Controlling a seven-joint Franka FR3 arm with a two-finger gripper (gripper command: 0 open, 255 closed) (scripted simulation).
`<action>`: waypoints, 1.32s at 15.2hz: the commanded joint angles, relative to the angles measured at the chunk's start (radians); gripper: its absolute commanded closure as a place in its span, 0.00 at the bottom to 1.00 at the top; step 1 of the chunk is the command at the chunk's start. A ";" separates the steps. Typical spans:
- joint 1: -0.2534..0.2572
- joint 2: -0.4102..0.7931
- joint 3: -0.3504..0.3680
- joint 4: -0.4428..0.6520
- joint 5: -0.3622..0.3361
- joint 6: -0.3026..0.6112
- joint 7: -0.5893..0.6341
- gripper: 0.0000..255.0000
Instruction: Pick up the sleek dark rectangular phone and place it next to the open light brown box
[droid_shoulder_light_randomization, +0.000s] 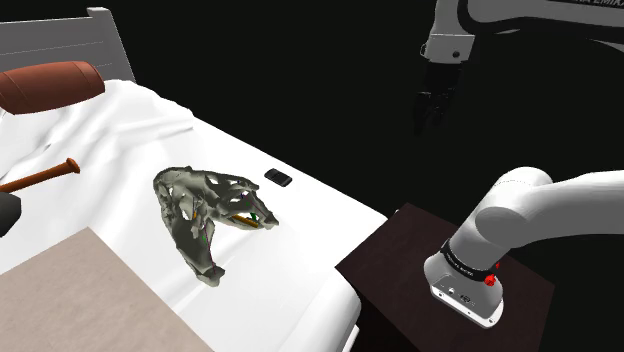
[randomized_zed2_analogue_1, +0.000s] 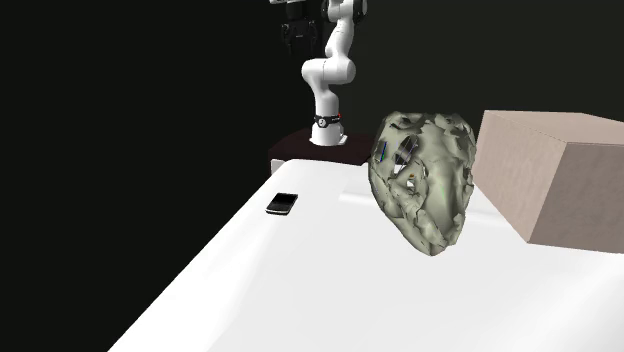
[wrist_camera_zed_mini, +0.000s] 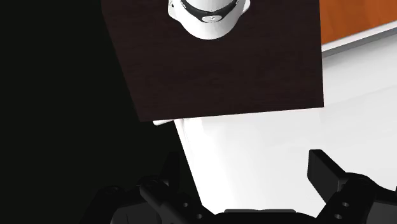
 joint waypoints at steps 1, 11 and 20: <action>0.000 0.000 0.000 0.000 0.000 0.000 0.000 0.00; 0.042 0.352 0.027 0.039 0.003 0.306 -0.046 0.00; 0.071 0.703 0.055 0.191 -0.008 0.500 -0.076 0.00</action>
